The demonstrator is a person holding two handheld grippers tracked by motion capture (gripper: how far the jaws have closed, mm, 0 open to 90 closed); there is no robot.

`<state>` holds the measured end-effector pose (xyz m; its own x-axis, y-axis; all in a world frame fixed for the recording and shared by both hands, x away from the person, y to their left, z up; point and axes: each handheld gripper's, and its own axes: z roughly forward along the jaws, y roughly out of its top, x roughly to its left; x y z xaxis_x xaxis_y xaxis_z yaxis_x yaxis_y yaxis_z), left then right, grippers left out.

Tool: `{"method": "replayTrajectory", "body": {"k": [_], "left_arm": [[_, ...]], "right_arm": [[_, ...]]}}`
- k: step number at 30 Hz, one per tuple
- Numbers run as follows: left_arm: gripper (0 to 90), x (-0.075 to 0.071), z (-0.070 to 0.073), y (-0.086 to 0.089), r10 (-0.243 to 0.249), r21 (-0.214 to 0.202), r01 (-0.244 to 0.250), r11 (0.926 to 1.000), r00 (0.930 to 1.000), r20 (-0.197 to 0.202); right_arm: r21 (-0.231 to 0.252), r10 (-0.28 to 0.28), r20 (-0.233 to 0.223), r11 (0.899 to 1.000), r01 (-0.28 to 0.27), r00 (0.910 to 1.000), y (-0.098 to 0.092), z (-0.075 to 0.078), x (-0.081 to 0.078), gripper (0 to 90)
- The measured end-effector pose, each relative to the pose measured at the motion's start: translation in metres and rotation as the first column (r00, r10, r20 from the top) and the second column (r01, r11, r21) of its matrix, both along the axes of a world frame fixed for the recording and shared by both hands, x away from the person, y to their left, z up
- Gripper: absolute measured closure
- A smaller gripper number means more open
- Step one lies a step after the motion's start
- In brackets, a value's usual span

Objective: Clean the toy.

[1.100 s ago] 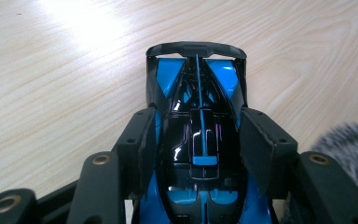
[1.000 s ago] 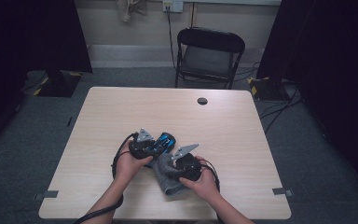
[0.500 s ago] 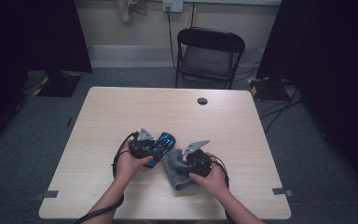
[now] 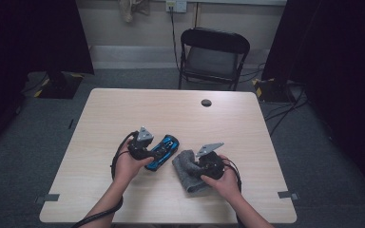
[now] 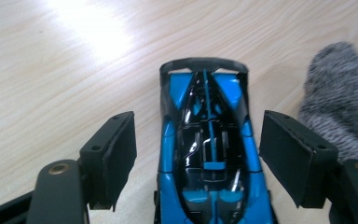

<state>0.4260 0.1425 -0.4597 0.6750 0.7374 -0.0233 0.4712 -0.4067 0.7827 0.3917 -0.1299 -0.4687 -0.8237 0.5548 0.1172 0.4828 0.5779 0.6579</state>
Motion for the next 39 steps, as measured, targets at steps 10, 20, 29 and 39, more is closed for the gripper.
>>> {"method": "replayTrajectory", "body": {"k": [10,20,29,39], "left_arm": [[26.9,-0.010,0.009,-0.008,-0.044,0.005,0.044,0.9990,0.9989,0.012],[26.5,-0.019,0.016,-0.017,-0.070,-0.017,0.070,0.9974,0.9975,0.013],[26.6,-0.021,0.013,-0.022,-0.105,-0.031,0.105,0.9940,0.9945,0.002],[26.3,-0.020,0.005,-0.031,-0.127,-0.023,0.127,0.9916,0.9918,-0.010]], "right_arm": [[-0.015,-0.134,0.026,0.991,0.135,0.9906,-0.020,0.009,-0.010,28.1],[0.000,-0.162,-0.031,0.987,0.162,0.9862,-0.026,0.000,-0.025,28.1],[-0.018,-0.111,-0.042,0.994,0.110,0.9929,-0.028,-0.001,-0.017,55.9],[0.003,-0.215,-0.020,0.977,0.215,0.9763,-0.052,0.009,0.007,35.7]]}}
